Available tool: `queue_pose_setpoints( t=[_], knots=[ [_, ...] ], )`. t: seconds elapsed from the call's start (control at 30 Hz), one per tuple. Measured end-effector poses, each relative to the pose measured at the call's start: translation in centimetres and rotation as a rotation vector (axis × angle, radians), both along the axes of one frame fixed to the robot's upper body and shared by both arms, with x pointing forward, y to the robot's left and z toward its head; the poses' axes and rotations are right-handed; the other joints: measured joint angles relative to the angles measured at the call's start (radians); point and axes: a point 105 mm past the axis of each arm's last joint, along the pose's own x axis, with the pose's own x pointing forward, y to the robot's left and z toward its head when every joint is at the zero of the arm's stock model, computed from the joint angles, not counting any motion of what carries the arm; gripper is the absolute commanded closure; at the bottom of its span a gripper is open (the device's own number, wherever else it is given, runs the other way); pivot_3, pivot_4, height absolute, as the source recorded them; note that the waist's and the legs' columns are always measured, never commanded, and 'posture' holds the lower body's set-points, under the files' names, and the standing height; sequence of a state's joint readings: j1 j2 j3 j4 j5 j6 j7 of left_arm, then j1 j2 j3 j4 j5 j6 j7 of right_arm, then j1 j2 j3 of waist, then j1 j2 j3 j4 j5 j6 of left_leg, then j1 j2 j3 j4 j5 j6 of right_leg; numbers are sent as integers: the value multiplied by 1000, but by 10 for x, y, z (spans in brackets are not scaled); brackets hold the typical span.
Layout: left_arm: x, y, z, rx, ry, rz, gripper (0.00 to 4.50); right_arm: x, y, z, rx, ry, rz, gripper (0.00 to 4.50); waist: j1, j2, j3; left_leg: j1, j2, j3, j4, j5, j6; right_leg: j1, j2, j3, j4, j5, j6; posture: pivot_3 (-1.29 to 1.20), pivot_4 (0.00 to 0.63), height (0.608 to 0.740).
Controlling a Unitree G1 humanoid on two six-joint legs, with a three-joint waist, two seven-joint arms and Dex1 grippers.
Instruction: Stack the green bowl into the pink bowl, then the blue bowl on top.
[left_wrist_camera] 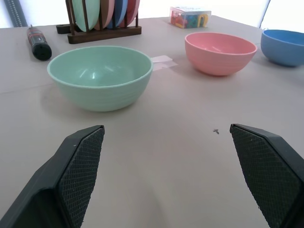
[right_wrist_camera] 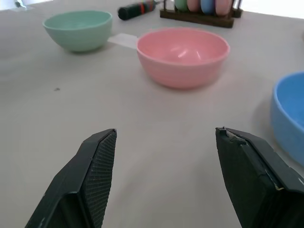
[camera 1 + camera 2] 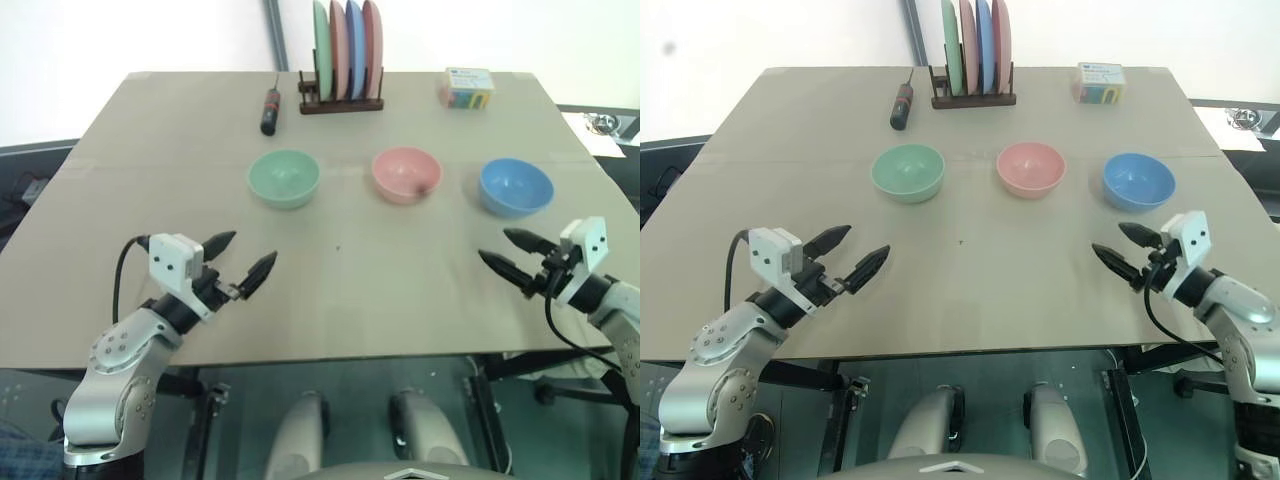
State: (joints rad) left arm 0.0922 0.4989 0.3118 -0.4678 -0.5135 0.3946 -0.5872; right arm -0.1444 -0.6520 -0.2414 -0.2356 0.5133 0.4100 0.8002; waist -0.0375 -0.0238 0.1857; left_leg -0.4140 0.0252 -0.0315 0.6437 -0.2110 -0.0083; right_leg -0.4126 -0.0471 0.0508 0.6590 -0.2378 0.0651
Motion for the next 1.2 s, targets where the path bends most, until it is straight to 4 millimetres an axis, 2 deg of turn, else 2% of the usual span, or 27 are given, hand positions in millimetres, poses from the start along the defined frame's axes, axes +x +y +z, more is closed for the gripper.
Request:
queue_pose_setpoints(
  t=[0.07,0.13,0.23,0.33,0.5,0.63,0.87,0.97,1.0,1.07,1.2],
  knots=[
    [0,0,1,-4,-3,1,0,7,12,13,-24,-32,45,453,0,0,0,0,0,0,0,0,0,0,0,0,0,0,0,0,150,740],
    [1,-1,2,-9,-9,-1,0,13,21,26,-49,-71,77,123,1,0,0,0,0,0,0,0,0,0,0,0,0,0,0,0,150,740],
    [2,-3,5,-38,-19,-9,0,32,36,43,-140,-99,106,123,0,0,0,0,0,0,0,0,0,0,0,0,0,2,-3,0,150,740],
    [1,-5,7,-80,-23,-22,0,54,48,47,-254,-110,121,123,-1,0,0,-1,0,0,0,0,0,0,0,0,0,2,-3,0,150,740],
    [-10,-20,16,-171,-38,-131,0,100,78,35,-416,-66,162,123,-6,0,0,0,0,0,0,0,0,-1,0,0,0,4,0,0,150,740],
    [-14,-23,15,-163,-35,-155,0,121,100,14,-479,17,215,123,-1,0,0,-2,0,-1,-1,0,0,-1,0,-1,-1,4,0,0,150,740],
    [-15,-24,21,-157,-49,-178,0,145,109,-5,-594,93,177,123,-5,0,1,-1,-1,-1,-2,0,0,-1,-1,-1,0,5,0,0,150,740],
    [-16,-25,22,-151,-52,-182,0,149,111,-12,-627,99,154,869,-6,1,1,-1,-1,-1,-3,0,0,-2,-1,-1,0,5,0,0,150,740],
    [-16,-25,22,-149,-51,-180,0,149,114,-15,-636,97,157,1430,-6,1,1,-1,-1,-1,-3,0,0,-2,-1,-1,0,5,0,0,150,740],
    [-17,-25,21,-146,-50,-176,0,149,116,-18,-647,97,164,2012,-6,1,1,-1,-1,-1,-3,0,0,-2,-1,-1,0,5,0,0,150,740],
    [-20,-25,20,-142,-45,-175,0,148,119,-21,-670,86,175,3552,-5,1,1,-1,-1,-1,-3,0,0,-2,-1,-1,0,5,0,0,150,740]
  ],
)
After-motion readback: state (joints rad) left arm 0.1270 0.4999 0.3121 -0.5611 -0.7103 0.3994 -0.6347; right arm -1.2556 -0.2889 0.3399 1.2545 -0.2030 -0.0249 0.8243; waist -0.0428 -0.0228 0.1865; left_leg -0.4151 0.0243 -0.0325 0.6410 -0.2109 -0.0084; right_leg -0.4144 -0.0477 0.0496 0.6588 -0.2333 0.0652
